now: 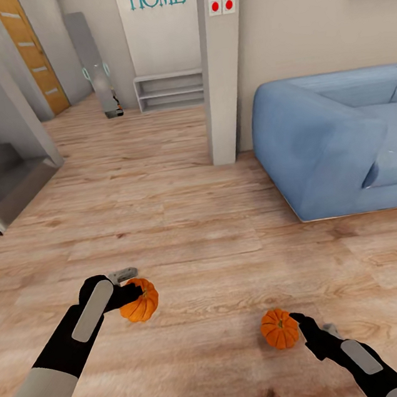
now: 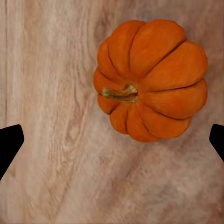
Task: Place each of the two pumpkins and all three candles from the living room inside a cabinet in the living room (use any cabinet), then make sure every cabinet is closed, and position the cauldron so it is next to a table in the living room.
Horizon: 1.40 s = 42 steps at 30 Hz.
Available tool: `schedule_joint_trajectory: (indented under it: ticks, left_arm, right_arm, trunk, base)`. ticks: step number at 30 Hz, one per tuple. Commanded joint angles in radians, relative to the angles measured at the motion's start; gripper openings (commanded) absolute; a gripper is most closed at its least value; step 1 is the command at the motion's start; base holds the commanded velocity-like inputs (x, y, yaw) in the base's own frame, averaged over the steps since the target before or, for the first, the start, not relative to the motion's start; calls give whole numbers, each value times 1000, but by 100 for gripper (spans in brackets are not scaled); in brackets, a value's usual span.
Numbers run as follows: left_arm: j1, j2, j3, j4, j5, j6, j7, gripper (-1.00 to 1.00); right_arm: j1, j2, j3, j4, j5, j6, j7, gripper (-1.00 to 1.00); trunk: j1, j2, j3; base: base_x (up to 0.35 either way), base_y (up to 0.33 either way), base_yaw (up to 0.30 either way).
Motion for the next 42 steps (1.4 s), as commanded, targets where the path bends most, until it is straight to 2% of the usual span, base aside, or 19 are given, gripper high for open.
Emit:
schedule_joint_trajectory:
  ticks: [1, 4, 15, 17, 20, 22, 25, 29, 42]
  left_arm:
    - [-1, 1, -3, -1, 9, 1, 11, -100]
    - [-1, 1, -3, -2, 8, 1, 11, -100]
    - [-1, 1, -3, -7, 9, 1, 11, -100]
    - [0, 2, -2, -33, 9, 1, 10, -100]
    - [2, 4, -1, -183, 14, 10, 11, -100]
    - [2, 4, -1, -241, 18, 15, 12, -100]
    - [2, 5, -1, -284, 22, 47, 14, -100]
    - [3, 4, -1, -300, 23, 63, 15, -100]
    - [2, 4, 0, -300, 24, 71, 16, -100]
  right_arm:
    - [0, 0, -5, 3, -2, 6, 2, 100]
    - [0, -4, -6, 16, -3, 6, 2, 100]
    - [0, -12, -7, 29, -2, 3, 4, 100]
    - [0, -13, -7, 29, -2, 3, 5, 100]
    - [0, -14, -6, 29, 1, 3, 6, 100]
    - [0, -14, -6, 28, 2, 3, 7, 100]
    - [0, -18, -5, 27, 3, 3, 8, 100]
    - [0, -29, -5, 26, 3, 3, 18, 100]
    - [-3, -42, -4, 25, 5, 3, 41, 100]
  trunk:
    - [0, 0, -1]
    - [0, 0, -1]
    - [4, -3, -39]
    - [4, -3, -39]
    - [4, -3, -39]
    - [4, -3, -39]
    - [4, -3, -39]
    - [4, -3, -39]
    - [10, -6, -90]
  base:
    - [15, -3, 0]
    - [8, -2, 0]
    - [1, 0, 0]
    - [0, 0, 0]
    - [0, 0, 0]
    - [0, 0, 0]
    - [0, 0, 0]
    - [0, 0, 0]
    - [0, 0, 0]
